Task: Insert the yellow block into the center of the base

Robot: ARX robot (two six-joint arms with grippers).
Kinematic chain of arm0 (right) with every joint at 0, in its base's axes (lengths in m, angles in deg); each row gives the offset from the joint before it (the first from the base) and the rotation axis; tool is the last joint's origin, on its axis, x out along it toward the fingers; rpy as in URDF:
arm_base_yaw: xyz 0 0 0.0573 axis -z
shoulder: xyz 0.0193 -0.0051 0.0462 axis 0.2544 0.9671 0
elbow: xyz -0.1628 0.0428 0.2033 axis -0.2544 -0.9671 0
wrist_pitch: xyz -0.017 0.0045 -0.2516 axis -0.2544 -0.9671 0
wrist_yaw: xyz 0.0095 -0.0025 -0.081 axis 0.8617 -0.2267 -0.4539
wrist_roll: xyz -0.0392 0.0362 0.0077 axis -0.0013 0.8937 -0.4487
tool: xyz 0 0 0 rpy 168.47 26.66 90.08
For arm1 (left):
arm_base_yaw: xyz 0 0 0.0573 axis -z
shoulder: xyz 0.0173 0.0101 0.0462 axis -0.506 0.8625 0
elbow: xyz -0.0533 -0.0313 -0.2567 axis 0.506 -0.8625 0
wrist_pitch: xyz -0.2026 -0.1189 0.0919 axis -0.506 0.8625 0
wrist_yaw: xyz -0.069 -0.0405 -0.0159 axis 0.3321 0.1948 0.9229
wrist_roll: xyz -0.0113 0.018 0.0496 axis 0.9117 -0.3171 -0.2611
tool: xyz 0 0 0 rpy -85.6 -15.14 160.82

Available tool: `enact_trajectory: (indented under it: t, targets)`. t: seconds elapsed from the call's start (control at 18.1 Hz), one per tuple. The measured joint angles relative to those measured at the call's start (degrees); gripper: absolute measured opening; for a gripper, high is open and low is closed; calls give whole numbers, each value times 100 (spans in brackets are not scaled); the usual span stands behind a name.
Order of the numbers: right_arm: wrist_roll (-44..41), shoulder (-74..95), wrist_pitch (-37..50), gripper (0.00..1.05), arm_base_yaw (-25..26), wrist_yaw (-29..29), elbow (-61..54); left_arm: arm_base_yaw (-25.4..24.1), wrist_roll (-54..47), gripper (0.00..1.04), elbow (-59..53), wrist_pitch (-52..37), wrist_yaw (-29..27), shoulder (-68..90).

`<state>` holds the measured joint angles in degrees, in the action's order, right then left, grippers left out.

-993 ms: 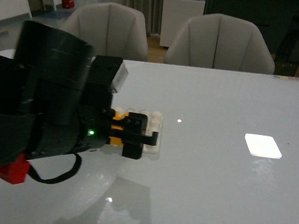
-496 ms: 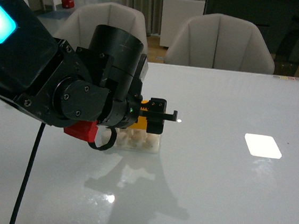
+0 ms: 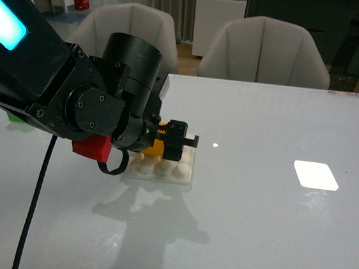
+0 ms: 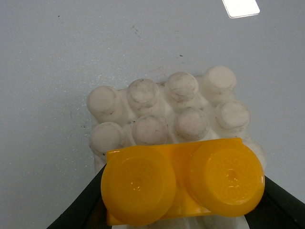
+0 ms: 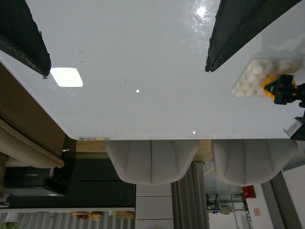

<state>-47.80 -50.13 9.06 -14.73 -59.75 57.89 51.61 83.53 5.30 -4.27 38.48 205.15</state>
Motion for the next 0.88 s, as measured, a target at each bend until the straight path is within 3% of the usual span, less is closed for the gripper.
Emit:
enact_trajectory:
  t: [0.88]
  targets:
    - [0,0,-2,98,0,0,0,70,-17,65,293,210,-118,376]
